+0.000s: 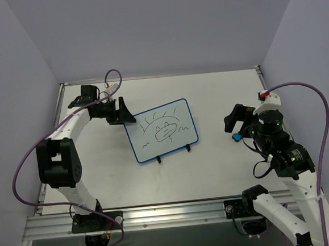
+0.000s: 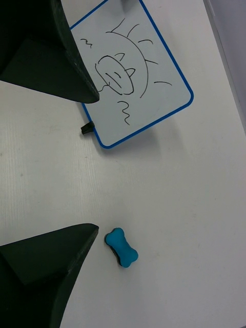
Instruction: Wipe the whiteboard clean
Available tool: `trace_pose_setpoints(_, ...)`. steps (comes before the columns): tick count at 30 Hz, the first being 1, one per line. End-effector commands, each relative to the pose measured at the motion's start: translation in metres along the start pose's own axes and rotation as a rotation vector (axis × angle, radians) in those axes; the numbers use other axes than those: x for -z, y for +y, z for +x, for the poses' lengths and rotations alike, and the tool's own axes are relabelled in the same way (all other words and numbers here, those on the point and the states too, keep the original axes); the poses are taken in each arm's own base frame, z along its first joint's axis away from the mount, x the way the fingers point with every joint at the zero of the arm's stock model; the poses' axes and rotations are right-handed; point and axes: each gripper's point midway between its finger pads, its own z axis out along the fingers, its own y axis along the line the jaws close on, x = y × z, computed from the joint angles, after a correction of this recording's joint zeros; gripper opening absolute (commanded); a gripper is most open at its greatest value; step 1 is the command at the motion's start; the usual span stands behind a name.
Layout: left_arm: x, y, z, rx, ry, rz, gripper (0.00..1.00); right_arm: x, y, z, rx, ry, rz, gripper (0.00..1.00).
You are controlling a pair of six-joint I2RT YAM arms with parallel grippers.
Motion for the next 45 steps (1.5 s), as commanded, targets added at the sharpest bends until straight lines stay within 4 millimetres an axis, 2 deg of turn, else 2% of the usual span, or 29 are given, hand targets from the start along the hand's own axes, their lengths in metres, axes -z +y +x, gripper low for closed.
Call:
trace_pose_setpoints(1, 0.000, -0.013, -0.006, -0.093, -0.022, 0.084, 0.74, 0.008, 0.010, -0.010, 0.011, -0.030, -0.058, 1.00)
trace_pose_setpoints(4, 0.001, -0.023, -0.008, -0.135, -0.044, 0.143, 0.66, 0.008, 0.012, -0.008, 0.009, -0.026, -0.068, 1.00)
trace_pose_setpoints(7, 0.002, -0.022, -0.008, -0.141, -0.055, 0.152, 0.55, 0.008, 0.014, -0.009, 0.009, -0.025, -0.074, 1.00)
trace_pose_setpoints(14, -0.008, -0.009, -0.003, -0.147, -0.042, 0.148, 0.48, 0.006, 0.017, -0.008, 0.002, -0.019, -0.092, 1.00)
trace_pose_setpoints(21, -0.005, -0.007, -0.009, -0.198, -0.096, 0.123, 0.33, 0.001, 0.021, 0.003, -0.021, 0.000, -0.116, 1.00)
trace_pose_setpoints(23, -0.007, -0.009, -0.009, -0.199, -0.091, 0.149, 0.13, -0.001, 0.020, 0.007, -0.023, 0.009, -0.116, 1.00)
trace_pose_setpoints(25, -0.008, -0.007, -0.009, -0.206, -0.091, 0.150, 0.03, -0.002, 0.021, 0.008, -0.027, 0.009, -0.119, 1.00)
trace_pose_setpoints(29, -0.006, -0.002, -0.013, -0.274, -0.157, 0.105, 0.02, -0.008, 0.015, 0.014, -0.028, 0.016, -0.091, 1.00)
trace_pose_setpoints(34, 0.010, -0.013, -0.023, -0.381, -0.254, 0.104, 0.02, -0.016, 0.006, 0.024, -0.092, 0.037, -0.023, 1.00)
trace_pose_setpoints(38, 0.006, -0.006, -0.019, -0.391, -0.268, 0.126, 0.02, -0.023, -0.016, 0.025, -0.200, -0.005, 0.118, 1.00)
trace_pose_setpoints(40, 0.001, 0.004, -0.021, -0.373, -0.272, 0.099, 0.02, -0.029, -0.026, 0.032, -0.240, -0.002, 0.181, 1.00)
trace_pose_setpoints(45, 0.004, 0.001, -0.022, -0.399, -0.326, 0.089, 0.02, -0.048, -0.048, 0.043, -0.275, 0.026, 0.356, 1.00)
